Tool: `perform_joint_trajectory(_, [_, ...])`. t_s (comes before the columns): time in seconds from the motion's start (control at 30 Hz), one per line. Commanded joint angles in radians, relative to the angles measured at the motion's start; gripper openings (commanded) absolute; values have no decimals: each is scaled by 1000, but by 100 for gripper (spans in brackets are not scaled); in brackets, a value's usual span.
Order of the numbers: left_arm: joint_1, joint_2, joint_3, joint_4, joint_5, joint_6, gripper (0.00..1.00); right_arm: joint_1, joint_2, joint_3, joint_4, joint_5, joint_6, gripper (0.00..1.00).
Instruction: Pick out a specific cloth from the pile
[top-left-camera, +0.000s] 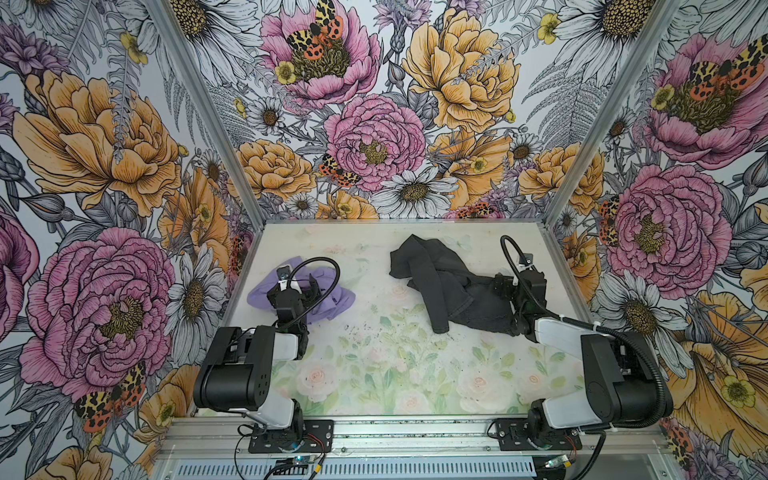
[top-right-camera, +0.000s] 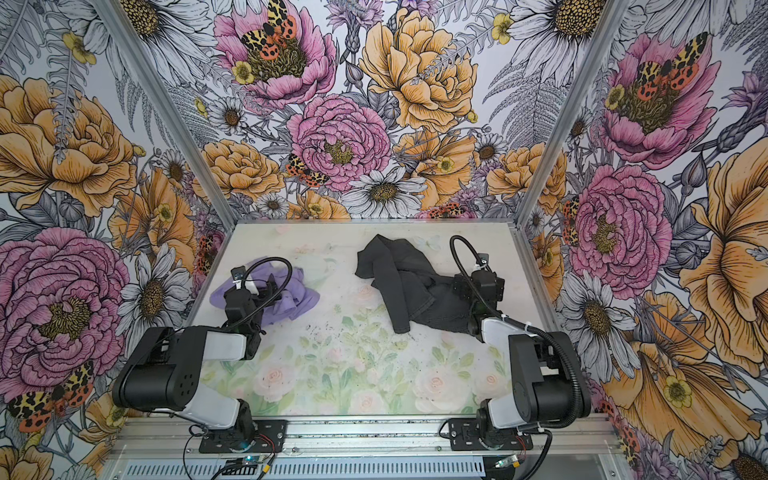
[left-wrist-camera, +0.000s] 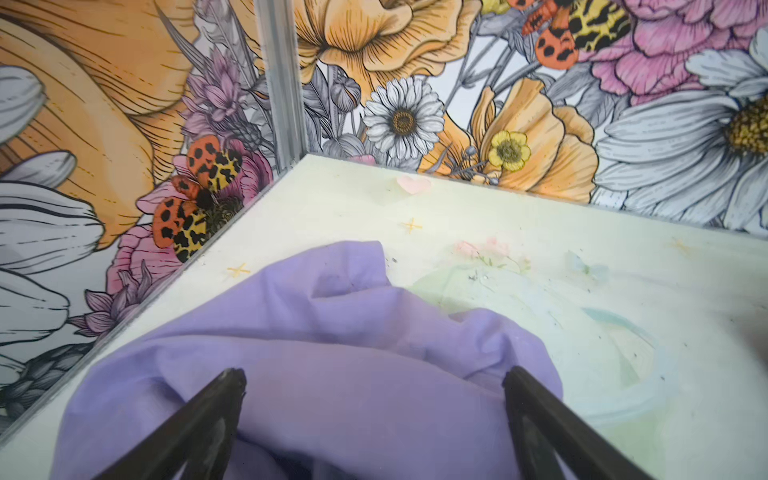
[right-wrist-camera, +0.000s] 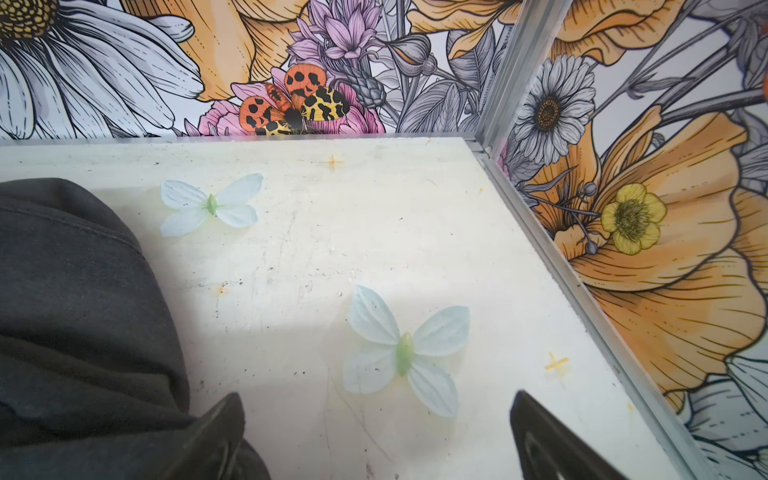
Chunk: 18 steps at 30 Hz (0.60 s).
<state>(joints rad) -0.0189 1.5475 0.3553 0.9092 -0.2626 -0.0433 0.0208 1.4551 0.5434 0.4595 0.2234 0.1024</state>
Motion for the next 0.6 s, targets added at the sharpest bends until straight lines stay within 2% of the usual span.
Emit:
perform_joint_trajectory(0.0, [-12,7,5,74,-19,42,99,-28,11,-37,134,-83,-14,100])
perform_joint_trajectory(0.1, [-6,6,8,66,-19,33,99,-34,88,-150,424,-111,-24,100])
perform_joint_trajectory(0.57, [-29,8,2,80,-29,58,99,-34,82,-152,411,-111,-22,100])
